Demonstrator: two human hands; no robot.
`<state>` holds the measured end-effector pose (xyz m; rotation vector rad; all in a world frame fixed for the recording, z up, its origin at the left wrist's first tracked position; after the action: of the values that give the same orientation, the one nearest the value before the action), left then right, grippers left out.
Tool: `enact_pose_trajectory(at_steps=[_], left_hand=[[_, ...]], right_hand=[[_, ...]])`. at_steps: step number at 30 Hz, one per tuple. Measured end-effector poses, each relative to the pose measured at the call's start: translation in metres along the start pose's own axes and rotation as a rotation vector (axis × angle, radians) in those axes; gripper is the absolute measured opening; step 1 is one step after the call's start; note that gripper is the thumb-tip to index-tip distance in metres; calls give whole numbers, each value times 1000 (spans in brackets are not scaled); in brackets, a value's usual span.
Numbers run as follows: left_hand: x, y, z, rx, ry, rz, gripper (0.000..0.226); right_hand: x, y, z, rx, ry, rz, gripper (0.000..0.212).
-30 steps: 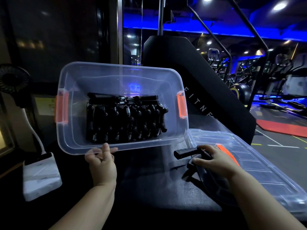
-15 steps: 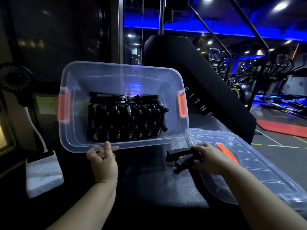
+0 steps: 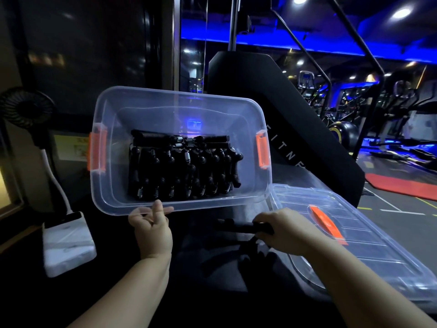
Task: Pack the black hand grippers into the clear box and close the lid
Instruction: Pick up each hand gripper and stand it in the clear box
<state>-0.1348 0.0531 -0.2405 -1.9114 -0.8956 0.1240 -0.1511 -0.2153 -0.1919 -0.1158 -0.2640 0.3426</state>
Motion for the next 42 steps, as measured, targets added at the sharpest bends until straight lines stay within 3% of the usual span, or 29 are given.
enact_pose_trajectory(at_steps=[10,15,22,27,34,42], left_hand=[[0,-1,0,-8,15,9,20],[0,-4,0,-32,17,24,17],[0,-3,0,-69,23,47,20],[1,3,3,-84,20,101,20],[1,-1,4,-92,16,84,20],[5,12,8,-48,16,99,35]], right_hand=[[12,20,-3,90,-50,37,45],[13,27,17,214,-87,40,25],[41,23,61,446,-350,-11,36],[74,30,87,319,-458,-70,19],[131,50,105,69,-501,-85,28],[199,60,105,-26,-592,-53,29]])
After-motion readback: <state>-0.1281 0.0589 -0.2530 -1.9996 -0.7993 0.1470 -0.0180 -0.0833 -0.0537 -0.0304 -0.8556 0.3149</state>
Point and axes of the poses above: each hand's wrist, its own x-axis towards the middle knuckle, its own z-axis out of the back of the hand, y = z × x, the point moved 3 cm from there along x, towards the middle knuckle, and after that the axes turned 8 degrees about -x, right-handed, at the moved point
